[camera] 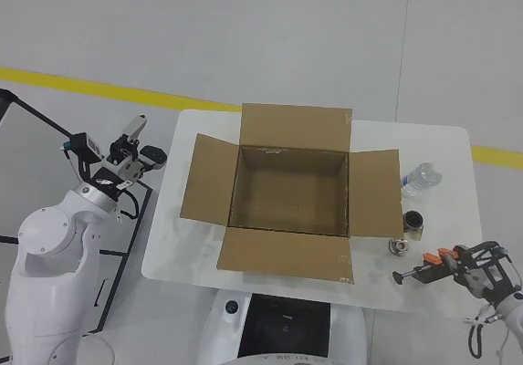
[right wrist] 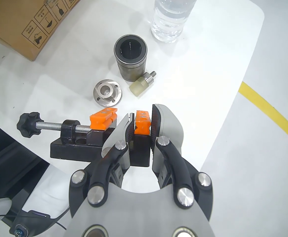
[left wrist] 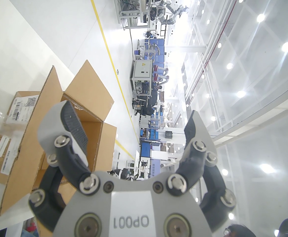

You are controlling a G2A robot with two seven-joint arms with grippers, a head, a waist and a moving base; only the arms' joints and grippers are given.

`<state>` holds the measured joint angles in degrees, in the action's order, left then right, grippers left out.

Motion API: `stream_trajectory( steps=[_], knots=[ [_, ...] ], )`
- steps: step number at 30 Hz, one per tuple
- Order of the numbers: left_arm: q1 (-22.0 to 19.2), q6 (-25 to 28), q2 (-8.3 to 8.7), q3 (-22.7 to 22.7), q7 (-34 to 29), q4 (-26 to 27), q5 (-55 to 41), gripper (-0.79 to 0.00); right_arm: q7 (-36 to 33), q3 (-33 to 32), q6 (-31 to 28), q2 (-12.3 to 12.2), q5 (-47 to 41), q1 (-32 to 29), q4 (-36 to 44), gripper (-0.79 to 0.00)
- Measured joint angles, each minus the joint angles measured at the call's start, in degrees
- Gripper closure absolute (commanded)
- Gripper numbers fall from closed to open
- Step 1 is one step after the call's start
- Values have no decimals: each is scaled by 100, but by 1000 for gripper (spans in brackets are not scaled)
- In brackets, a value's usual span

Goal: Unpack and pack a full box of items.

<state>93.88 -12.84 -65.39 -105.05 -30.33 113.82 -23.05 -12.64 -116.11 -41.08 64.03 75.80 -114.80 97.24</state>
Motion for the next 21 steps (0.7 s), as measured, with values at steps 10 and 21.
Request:
stream_trajectory(
  steps=[10, 21],
  knots=[
    [0, 0, 0, 0, 0, 0, 0, -785, 416, 447, 172, -18, 355, 475, -557, 0],
    [0, 0, 0, 0, 0, 0, 0, -785, 919, 686, 284, -37, 664, 577, -1045, 0]
  ],
)
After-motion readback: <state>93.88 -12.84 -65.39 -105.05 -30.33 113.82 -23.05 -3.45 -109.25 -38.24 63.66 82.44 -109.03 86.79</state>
